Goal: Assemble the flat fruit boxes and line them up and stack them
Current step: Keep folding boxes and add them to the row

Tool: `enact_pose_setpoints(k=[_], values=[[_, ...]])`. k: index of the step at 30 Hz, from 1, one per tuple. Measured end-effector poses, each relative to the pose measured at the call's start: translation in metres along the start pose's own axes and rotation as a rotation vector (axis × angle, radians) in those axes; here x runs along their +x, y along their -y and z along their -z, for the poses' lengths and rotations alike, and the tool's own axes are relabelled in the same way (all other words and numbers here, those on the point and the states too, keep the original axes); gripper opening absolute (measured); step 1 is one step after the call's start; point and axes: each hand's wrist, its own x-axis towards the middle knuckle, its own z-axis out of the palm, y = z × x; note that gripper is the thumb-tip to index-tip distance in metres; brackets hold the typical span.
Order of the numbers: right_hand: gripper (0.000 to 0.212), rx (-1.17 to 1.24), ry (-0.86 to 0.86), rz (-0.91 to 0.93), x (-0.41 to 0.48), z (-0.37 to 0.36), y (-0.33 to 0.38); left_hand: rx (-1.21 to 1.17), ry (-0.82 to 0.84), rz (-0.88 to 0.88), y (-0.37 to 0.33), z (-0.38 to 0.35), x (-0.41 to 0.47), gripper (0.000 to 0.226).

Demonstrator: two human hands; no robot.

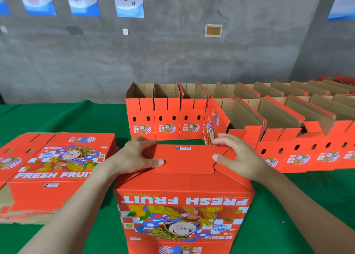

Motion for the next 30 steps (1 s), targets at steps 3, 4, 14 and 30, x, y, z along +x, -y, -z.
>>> enact_pose_setpoints(k=[3, 4, 14, 30], values=[[0.057, -0.028, 0.247, -0.143, 0.014, 0.001, -0.002, 0.037, 0.004, 0.009, -0.002, 0.001, 0.003, 0.078], [0.059, -0.028, 0.269, -0.180, 0.017, 0.000, -0.001, 0.066, 0.011, 0.028, -0.003, 0.000, 0.004, 0.081], [0.055, -0.166, 0.177, -0.214, 0.020, -0.013, -0.003, 0.237, 0.008, 0.074, -0.008, -0.008, 0.010, 0.075], [0.056, -0.215, 0.169, -0.186, 0.014, -0.014, 0.000, 0.195, 0.023, 0.056, -0.006, -0.006, 0.005, 0.078]])
